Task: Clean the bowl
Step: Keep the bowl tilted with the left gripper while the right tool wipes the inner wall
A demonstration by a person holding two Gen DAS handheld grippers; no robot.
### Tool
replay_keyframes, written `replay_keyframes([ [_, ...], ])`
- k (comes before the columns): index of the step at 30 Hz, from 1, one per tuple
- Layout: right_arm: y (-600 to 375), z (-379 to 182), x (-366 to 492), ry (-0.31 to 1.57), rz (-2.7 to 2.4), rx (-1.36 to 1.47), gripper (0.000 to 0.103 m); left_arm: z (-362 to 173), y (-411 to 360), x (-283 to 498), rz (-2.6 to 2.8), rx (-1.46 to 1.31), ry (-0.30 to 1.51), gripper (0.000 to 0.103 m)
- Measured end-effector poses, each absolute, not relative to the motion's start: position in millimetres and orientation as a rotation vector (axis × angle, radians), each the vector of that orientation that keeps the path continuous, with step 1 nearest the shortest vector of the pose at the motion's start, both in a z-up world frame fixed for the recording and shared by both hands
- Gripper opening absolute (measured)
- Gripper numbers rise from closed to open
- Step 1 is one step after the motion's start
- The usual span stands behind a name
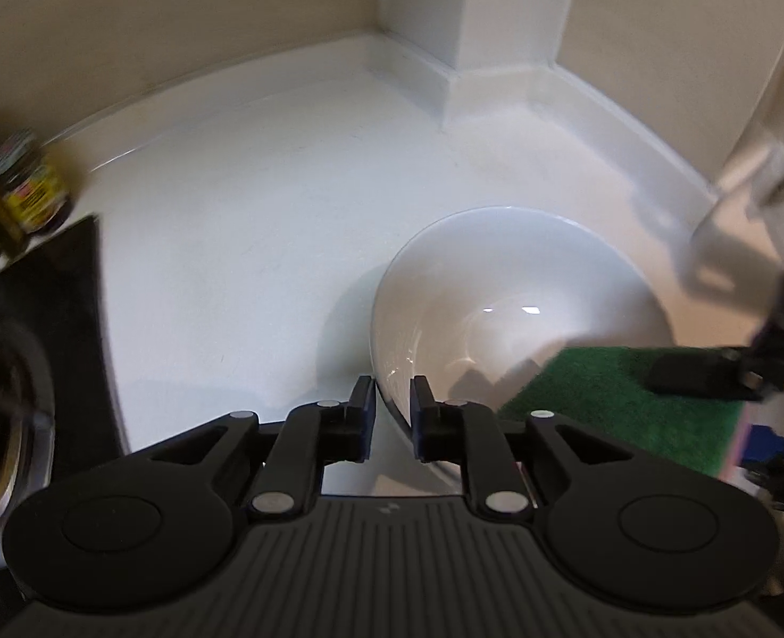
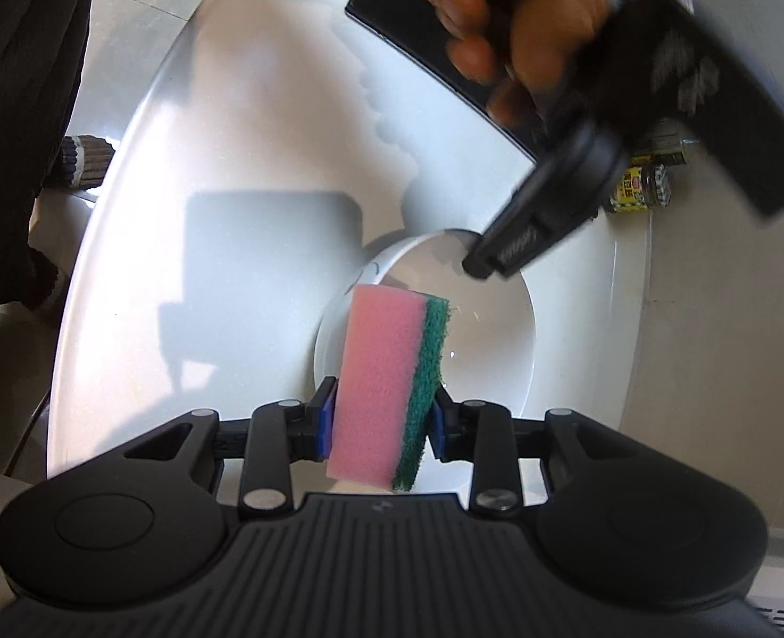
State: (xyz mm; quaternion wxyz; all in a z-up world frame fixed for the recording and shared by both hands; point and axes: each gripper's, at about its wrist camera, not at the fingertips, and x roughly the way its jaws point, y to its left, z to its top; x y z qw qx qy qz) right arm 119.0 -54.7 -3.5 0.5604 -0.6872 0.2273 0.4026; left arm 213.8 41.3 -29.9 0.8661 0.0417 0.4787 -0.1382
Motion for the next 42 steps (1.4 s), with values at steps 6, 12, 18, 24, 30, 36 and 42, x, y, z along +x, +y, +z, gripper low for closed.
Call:
replay_keyframes([
  [6,-50,5,128,0.585,0.937,-1.543,0.029,-34,41,214,-0.255,0.082,0.998,0.018],
  [12,-44,10,126,0.548,0.973,-1.513,0.029,-38,37,235,-0.285,0.181,1.014,0.013],
  [18,-53,3,124,0.497,0.983,-1.673,0.028,-41,35,242,-0.323,0.217,1.018,0.018],
  [24,-55,-2,119,0.502,0.955,-1.665,0.028,-36,42,221,-0.245,0.123,1.001,0.018],
  [30,-47,1,127,0.535,0.929,-1.635,0.028,-27,44,195,-0.180,0.061,0.983,0.018],
  [36,-27,13,127,0.605,0.955,-1.511,0.028,-37,45,210,-0.166,0.105,1.006,0.014],
  [42,-22,16,122,0.561,1.007,-1.535,0.029,-47,46,237,-0.260,0.181,1.043,0.012],
])
